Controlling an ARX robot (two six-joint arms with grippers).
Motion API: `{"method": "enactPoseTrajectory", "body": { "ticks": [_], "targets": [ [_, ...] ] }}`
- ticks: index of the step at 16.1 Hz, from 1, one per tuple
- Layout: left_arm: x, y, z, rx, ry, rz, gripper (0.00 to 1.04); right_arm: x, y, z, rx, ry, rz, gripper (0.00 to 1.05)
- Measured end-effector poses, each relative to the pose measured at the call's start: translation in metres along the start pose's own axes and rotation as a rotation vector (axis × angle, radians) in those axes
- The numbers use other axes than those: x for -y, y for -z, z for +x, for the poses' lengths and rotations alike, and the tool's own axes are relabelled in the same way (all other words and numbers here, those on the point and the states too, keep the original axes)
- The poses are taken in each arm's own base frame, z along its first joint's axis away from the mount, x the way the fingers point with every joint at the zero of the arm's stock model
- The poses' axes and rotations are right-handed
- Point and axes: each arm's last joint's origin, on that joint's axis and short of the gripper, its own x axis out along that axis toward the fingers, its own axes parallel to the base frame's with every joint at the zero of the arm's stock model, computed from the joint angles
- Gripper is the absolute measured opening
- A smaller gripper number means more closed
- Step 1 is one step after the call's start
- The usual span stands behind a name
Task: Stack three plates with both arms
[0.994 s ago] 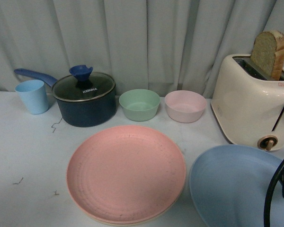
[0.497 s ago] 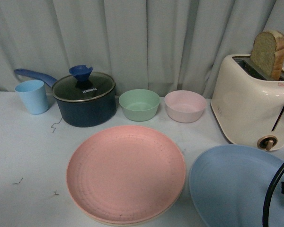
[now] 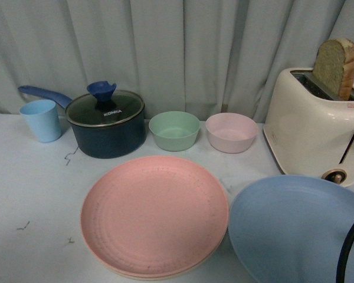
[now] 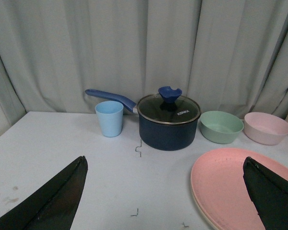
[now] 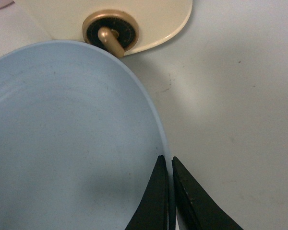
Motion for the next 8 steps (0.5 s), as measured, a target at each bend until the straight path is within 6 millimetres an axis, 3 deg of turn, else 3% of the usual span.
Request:
{"method": "enactPoseTrajectory", "body": {
  "ticks": [2,5,8],
  "targets": [
    [0.0,0.0,0.0,0.0,0.0,0.0,0.98,0.006,-0.001,-0.012,0.015,0.005,0.003,0.03],
    [0.0,0.0,0.0,0.0,0.0,0.0,0.98,0.019,-0.007,-0.047,0.035,-0.008,0.02,0.03],
    [0.0,0.0,0.0,0.0,0.0,0.0,0.98,-0.001,-0.035,-0.083,0.143,-0.113,-0.009,0.03]
  ]
}}
